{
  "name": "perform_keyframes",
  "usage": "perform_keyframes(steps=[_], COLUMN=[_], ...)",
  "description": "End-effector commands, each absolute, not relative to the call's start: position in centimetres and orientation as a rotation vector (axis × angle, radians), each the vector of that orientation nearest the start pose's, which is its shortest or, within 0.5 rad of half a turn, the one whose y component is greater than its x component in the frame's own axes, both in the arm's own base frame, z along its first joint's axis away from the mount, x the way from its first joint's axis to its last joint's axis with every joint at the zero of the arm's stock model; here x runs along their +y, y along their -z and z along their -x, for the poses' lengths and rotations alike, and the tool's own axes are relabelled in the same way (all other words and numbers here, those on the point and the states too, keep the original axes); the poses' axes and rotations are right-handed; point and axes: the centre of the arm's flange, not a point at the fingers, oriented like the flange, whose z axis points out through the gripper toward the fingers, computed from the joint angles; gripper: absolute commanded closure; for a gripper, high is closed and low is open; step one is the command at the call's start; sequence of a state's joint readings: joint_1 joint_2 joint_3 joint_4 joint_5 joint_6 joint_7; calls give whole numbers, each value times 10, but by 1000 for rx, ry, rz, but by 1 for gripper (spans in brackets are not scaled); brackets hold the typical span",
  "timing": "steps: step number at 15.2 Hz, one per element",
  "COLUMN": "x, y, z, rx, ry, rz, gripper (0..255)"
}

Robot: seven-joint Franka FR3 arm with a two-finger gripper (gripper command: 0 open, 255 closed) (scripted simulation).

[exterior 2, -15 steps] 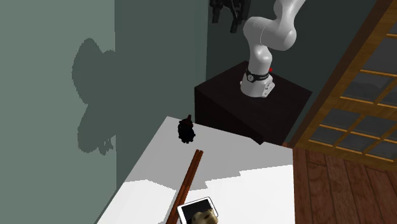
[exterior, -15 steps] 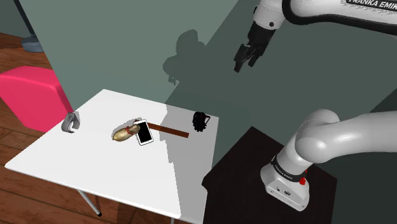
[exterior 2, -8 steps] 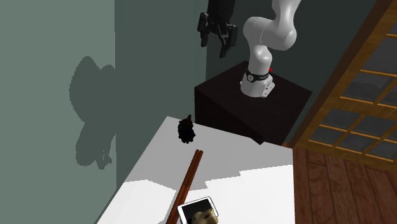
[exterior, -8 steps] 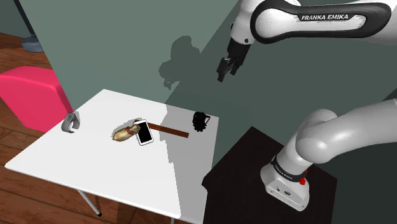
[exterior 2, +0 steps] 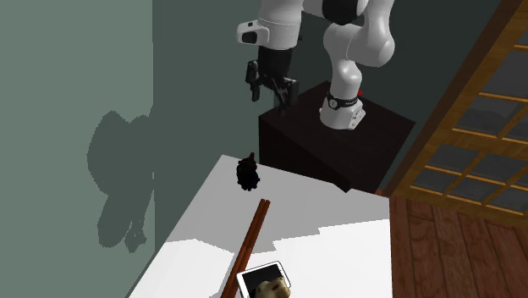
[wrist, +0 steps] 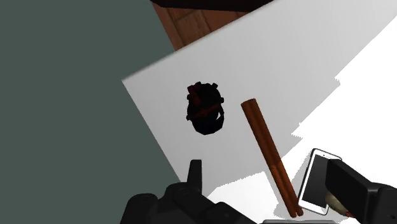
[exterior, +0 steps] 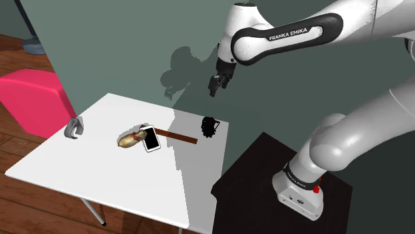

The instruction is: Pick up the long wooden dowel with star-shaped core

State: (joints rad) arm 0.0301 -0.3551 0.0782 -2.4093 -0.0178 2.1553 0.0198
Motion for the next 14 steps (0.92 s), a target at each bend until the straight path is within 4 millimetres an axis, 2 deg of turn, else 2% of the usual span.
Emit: perform_keyframes(steps=[1, 14], x=[55, 103], y=[-434, -300], z=[-460, -561], rx=[-196, -487], ry=[154, 86], rz=[3166, 3126], gripper=[0, 0])
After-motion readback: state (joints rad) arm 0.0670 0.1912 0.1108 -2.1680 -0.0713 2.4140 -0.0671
